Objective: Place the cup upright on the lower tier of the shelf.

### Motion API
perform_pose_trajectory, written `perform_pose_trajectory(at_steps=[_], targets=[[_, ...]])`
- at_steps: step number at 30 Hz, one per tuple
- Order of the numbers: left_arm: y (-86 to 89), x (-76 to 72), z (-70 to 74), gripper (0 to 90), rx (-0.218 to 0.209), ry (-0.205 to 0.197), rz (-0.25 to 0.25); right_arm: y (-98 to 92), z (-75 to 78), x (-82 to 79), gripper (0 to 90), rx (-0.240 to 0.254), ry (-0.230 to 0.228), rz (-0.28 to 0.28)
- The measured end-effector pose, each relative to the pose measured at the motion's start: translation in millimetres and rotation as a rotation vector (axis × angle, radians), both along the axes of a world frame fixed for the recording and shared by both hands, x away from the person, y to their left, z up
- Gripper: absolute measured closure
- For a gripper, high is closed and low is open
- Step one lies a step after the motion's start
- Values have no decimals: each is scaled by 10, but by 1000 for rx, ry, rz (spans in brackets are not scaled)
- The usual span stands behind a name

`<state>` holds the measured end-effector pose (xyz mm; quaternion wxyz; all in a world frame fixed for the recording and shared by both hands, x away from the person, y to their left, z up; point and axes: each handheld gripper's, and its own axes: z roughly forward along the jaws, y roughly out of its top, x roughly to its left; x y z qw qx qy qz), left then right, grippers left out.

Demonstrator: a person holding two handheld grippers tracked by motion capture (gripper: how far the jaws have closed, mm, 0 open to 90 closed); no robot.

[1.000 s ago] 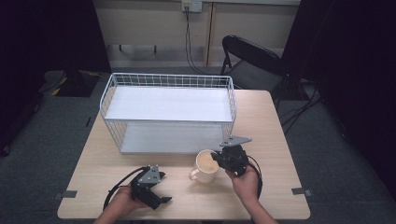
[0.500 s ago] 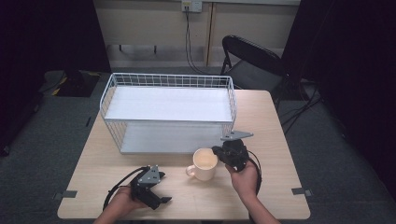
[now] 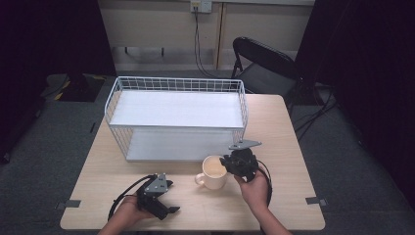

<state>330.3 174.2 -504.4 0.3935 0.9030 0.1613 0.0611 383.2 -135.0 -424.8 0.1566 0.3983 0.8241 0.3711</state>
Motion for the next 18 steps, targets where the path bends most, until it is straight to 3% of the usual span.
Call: perform_pose_trajectory(at_steps=[4, 8, 9, 18], targets=[[-1, 0, -2, 83, -1, 0, 0, 24, -17, 17, 804, 0, 18, 6], [-1, 0, -1, 83, -1, 0, 0, 61, -17, 20, 831, -25, 8, 19], [0, 0, 0, 83, 0, 0, 0, 86, -7, 2, 841, -54, -15, 21], [0, 0, 0, 83, 0, 0, 0, 107, 50, -2, 849, -35, -66, 1]])
